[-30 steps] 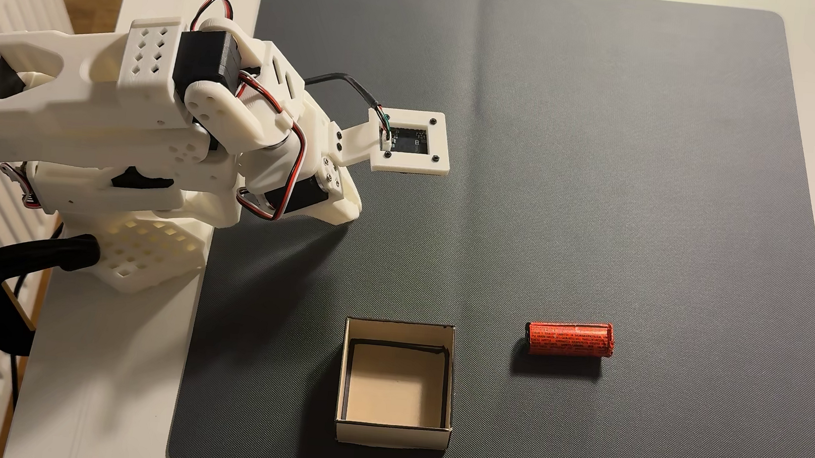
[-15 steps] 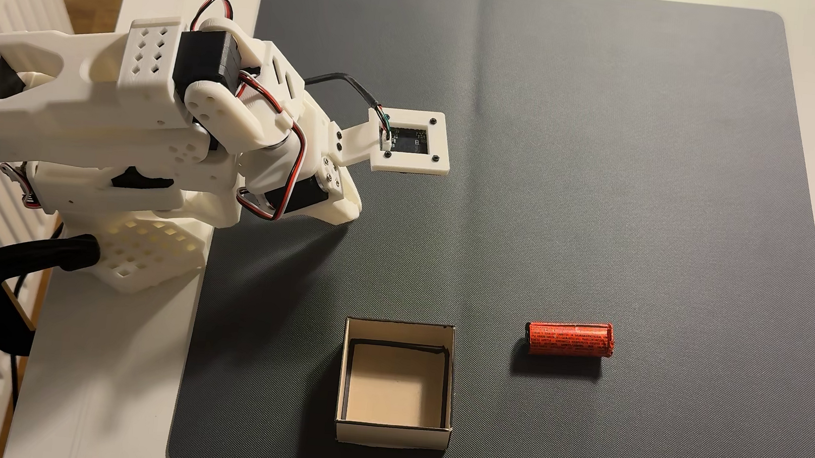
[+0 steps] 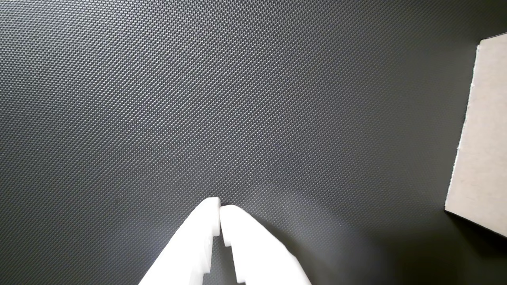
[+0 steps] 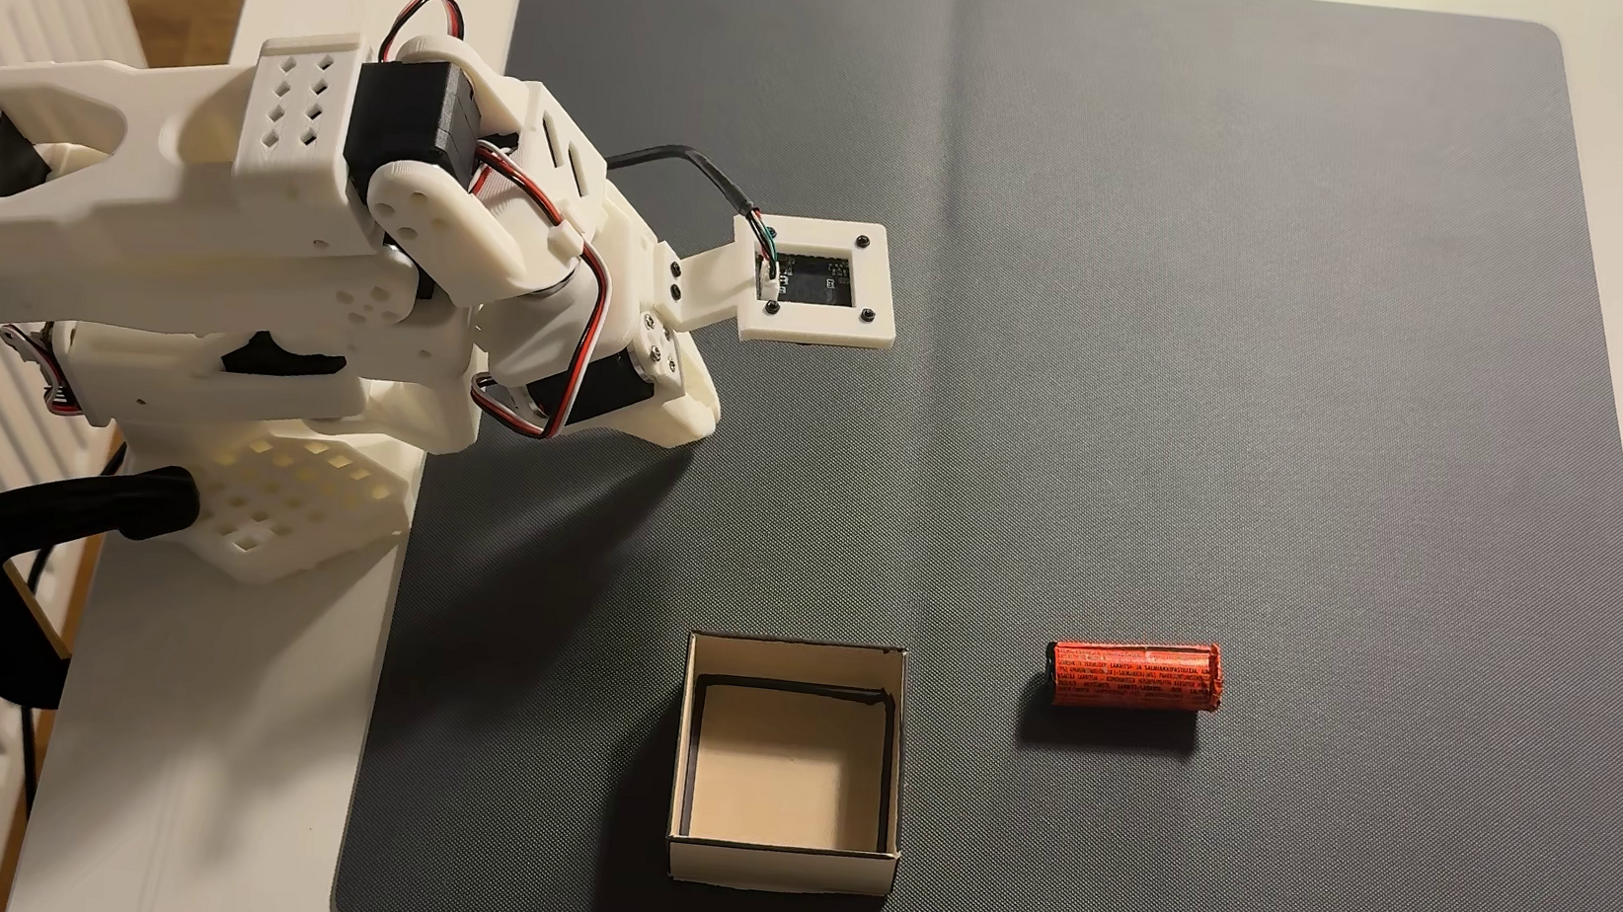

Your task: Pick the red object and place it in the box

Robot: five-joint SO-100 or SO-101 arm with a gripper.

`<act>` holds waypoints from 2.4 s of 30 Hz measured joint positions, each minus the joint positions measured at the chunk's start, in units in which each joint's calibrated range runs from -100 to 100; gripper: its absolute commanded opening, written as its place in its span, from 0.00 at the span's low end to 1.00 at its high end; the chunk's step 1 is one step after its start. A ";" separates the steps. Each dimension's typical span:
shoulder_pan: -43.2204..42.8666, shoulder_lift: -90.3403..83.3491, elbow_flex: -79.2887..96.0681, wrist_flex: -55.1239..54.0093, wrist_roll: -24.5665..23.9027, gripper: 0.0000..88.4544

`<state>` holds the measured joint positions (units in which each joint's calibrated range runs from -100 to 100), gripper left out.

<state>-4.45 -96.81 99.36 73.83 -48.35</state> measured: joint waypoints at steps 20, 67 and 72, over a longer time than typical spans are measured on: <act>3.64 1.12 -13.96 2.26 -2.21 0.01; 11.80 92.28 -63.14 -42.17 0.32 0.37; 10.54 95.82 -63.14 -45.22 0.27 0.37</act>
<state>6.09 -0.99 36.22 28.61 -48.08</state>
